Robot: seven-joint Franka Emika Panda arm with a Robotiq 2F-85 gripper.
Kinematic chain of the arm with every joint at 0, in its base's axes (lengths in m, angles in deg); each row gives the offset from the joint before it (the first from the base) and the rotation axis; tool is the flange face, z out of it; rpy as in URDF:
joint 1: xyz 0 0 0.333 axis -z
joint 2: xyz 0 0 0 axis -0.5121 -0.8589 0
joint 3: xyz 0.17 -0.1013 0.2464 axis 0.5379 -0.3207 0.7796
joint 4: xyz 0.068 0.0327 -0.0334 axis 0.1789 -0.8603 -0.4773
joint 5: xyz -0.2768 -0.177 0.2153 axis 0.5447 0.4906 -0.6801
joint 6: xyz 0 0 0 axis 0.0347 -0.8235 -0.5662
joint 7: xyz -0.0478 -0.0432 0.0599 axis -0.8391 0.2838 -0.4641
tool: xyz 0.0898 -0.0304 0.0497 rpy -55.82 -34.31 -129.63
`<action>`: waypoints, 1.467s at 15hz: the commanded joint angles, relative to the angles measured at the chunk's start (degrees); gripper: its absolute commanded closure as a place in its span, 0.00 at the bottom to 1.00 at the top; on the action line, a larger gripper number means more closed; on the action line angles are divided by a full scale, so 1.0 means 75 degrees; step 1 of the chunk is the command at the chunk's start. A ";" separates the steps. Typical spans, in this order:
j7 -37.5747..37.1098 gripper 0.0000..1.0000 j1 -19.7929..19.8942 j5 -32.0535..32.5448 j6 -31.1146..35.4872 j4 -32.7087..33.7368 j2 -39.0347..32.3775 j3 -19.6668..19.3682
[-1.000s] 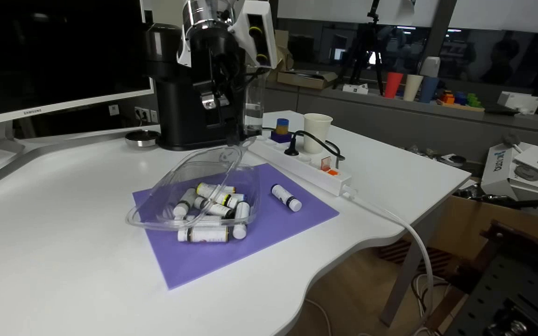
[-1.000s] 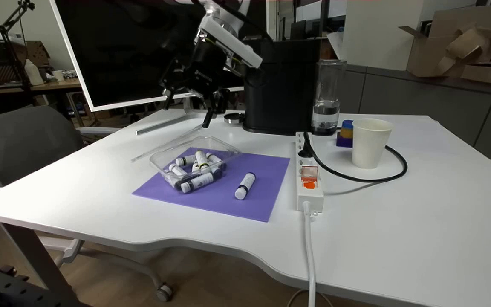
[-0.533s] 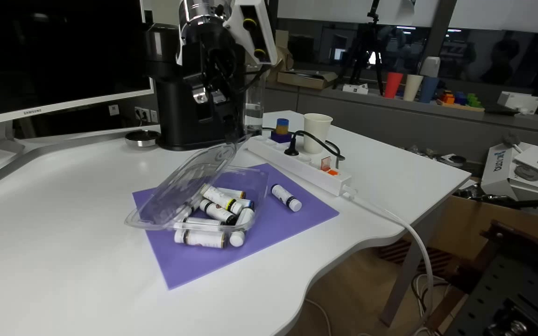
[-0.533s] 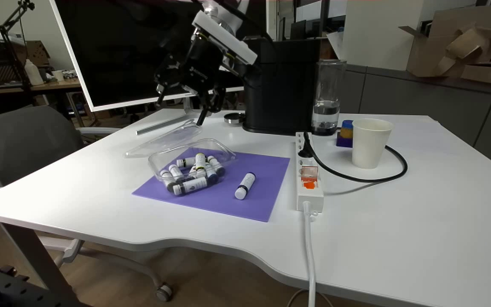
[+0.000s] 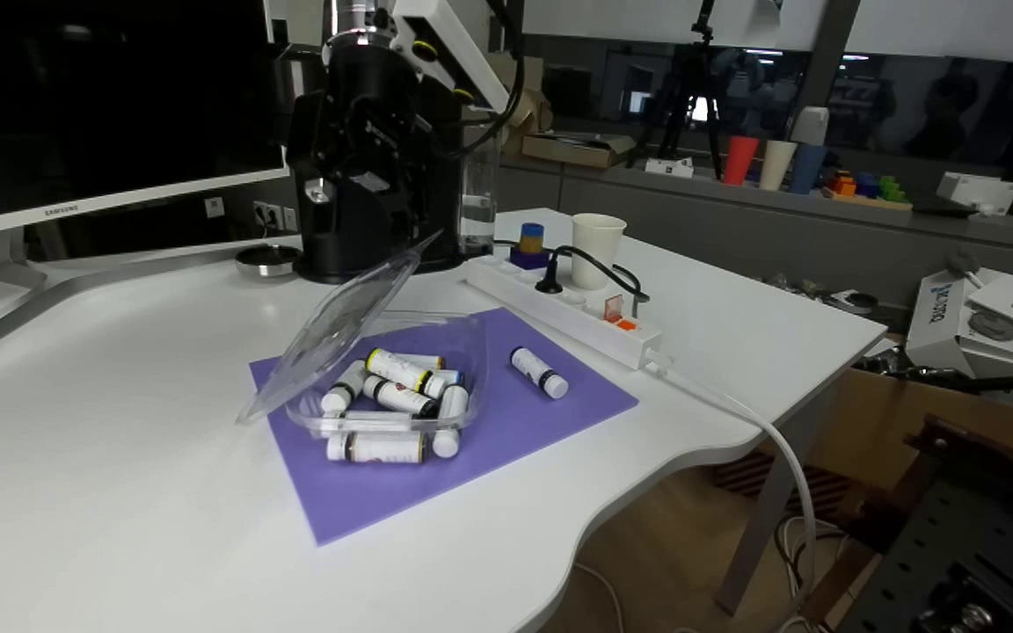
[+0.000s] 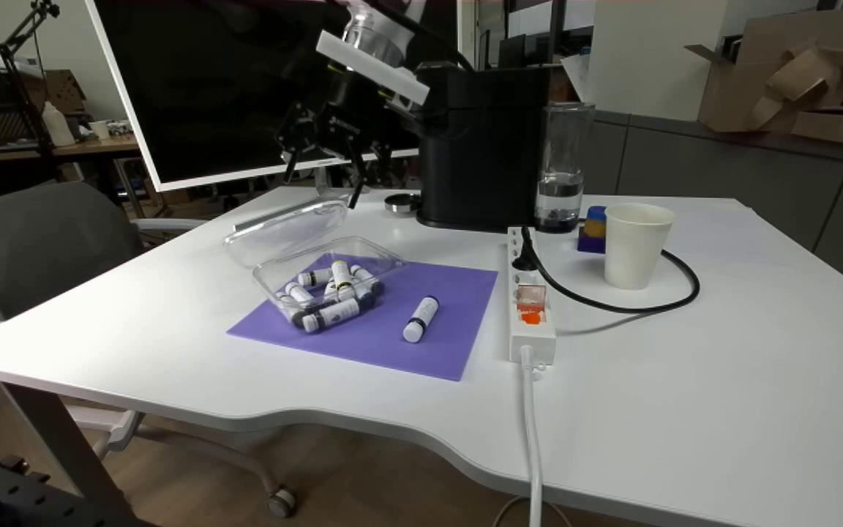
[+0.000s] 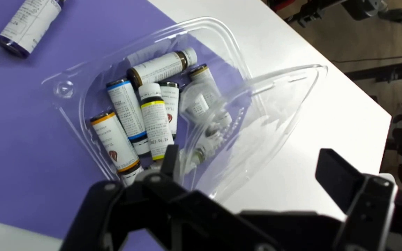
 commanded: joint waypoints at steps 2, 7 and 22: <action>-0.0759 0.00 0.0016 -0.0645 -0.0235 0.0262 -0.0205 0.0113; -0.0814 0.00 -0.0117 -0.0947 0.0375 0.0075 -0.0092 0.0208; 0.0386 0.00 -0.0382 -0.0736 0.3756 -0.1174 0.1773 0.0827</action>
